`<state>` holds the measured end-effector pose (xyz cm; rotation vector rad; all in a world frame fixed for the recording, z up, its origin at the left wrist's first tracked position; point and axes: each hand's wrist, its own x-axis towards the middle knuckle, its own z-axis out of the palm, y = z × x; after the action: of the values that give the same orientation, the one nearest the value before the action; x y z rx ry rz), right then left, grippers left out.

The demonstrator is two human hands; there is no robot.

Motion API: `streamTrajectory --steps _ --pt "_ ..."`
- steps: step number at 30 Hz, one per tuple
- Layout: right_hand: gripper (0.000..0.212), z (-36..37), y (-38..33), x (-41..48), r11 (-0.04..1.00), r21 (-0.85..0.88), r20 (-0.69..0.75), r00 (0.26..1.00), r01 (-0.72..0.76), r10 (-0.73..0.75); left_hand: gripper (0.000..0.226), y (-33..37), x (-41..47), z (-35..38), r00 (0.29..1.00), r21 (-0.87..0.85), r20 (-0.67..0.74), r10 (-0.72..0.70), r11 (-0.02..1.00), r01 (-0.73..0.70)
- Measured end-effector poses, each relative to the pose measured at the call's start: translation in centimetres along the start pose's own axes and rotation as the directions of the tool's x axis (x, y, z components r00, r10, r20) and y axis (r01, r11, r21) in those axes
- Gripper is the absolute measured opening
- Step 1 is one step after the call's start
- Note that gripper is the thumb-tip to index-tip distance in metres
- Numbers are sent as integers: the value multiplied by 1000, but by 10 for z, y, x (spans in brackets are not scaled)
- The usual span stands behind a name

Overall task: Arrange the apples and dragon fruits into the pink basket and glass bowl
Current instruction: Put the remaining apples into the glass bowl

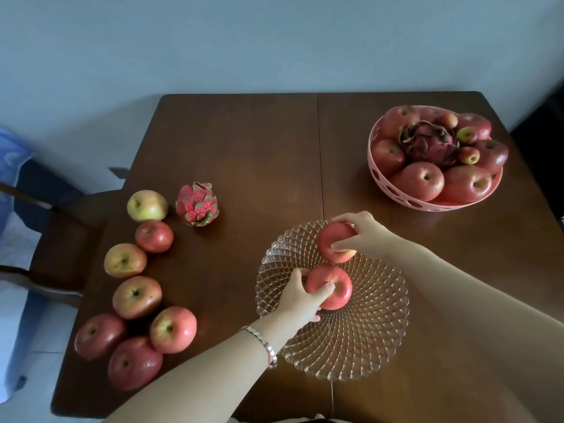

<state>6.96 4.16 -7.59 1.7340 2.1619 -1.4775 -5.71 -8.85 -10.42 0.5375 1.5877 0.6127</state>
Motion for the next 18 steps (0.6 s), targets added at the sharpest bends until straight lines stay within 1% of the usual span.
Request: streamTrajectory --steps 2,3,6,10,14,18 --pt "59 1 -4 5 990 -143 31 999 16 -12 53 1 1 -2 1000 7 21 -13 1000 13" --pt "60 2 -6 8 983 -180 24 999 25 -21 53 1 2 -4 1000 12 27 -14 1000 14" --pt "56 5 -10 8 982 -183 -16 999 44 -48 54 -1 2 -4 1000 39 19 1 999 -2" --pt "50 13 -14 2 984 -170 -77 995 42 -56 56 -1 3 -3 1000 27 19 17 999 -18" --pt "45 17 -6 -6 971 -176 -136 973 161 -186 56 1 4 -3 998 35 57 9 999 -11" --pt "43 26 5 -17 958 -141 -246 928 250 -279 57 3 3 -3 997 29 72 -5 1000 3"
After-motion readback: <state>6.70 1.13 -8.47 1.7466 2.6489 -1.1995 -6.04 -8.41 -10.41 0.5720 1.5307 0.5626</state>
